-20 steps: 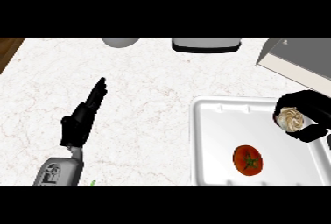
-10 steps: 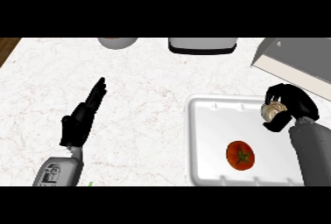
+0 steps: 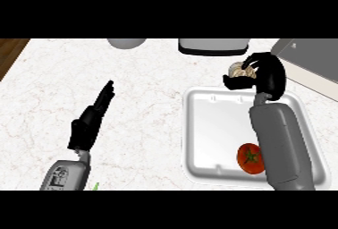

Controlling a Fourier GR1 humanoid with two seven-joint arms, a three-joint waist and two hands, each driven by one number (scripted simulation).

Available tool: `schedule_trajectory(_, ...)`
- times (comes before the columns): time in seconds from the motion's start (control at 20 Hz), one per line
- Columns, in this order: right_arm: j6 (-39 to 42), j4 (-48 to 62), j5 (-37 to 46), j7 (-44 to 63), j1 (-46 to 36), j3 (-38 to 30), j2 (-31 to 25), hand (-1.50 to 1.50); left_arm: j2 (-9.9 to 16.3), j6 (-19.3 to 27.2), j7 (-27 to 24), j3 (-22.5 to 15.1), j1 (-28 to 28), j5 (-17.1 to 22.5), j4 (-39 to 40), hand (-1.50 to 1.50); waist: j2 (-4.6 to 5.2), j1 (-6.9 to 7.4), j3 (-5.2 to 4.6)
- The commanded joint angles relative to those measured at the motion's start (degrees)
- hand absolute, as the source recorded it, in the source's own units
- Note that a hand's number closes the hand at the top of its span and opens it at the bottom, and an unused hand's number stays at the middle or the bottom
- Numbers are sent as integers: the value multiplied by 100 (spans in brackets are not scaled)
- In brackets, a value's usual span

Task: Pick the cupcake from the tray and place it in the tiered shelf

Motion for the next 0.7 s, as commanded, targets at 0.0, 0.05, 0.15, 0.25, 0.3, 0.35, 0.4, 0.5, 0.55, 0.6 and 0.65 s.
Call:
schedule_trajectory(0.0, -942, -726, 130, 1268, -158, 890, 154, 150, 32, 25, 97, -19, 94, -21, -322, 0, -18, -13, 15)
schedule_trajectory(0.05, -915, -809, 378, 1702, -442, 1072, 155, 150, -79, 35, 199, -69, 31, -25, -106, 0, 7, -54, 12)
schedule_trajectory(0.15, -1015, -1313, 618, 2362, -493, 1429, 158, 150, 24, 14, 237, 25, -13, -2, -165, 0, -11, -107, 11)
schedule_trajectory(0.25, -529, -1808, 1268, 3050, -609, 1407, 159, 150, 50, 29, 91, 65, 163, 17, -258, 0, -16, -174, 9)
schedule_trajectory(0.3, -674, -1784, 1512, 3250, -622, 1546, 160, 150, 237, -230, 466, 161, 54, 198, -433, 0, 6, -128, 13)
schedule_trajectory(0.35, -489, -1718, 2003, 3560, -735, 1549, 160, 150, 153, -184, 312, 79, 218, 159, -457, 0, 5, -129, 10)
schedule_trajectory(0.4, 46, -2114, 1915, 3515, -847, 1416, 36, 150, -128, 196, 131, -5, 71, -91, -108, 0, 17, -206, 12)
schedule_trajectory(0.5, 317, -2286, 2297, 3706, -884, 1473, -28, 150, 132, -41, -365, 264, 251, 122, 43, 0, 31, -183, 11)
schedule_trajectory(0.55, 588, -2626, 2406, 3857, -894, 1467, -71, 150, 88, -109, -38, 144, 379, 175, -340, 0, 13, -173, 14)
schedule_trajectory(0.6, 256, -2339, 2747, 3977, -1157, 1467, 88, 150, 42, 18, -156, 89, 238, -7, -119, 0, 39, -140, 14)
schedule_trajectory(0.65, 406, -2601, 2875, 3942, -942, 1466, -9, 150, 63, 2, -151, 166, 225, 48, -34, 0, 36, -168, 15)
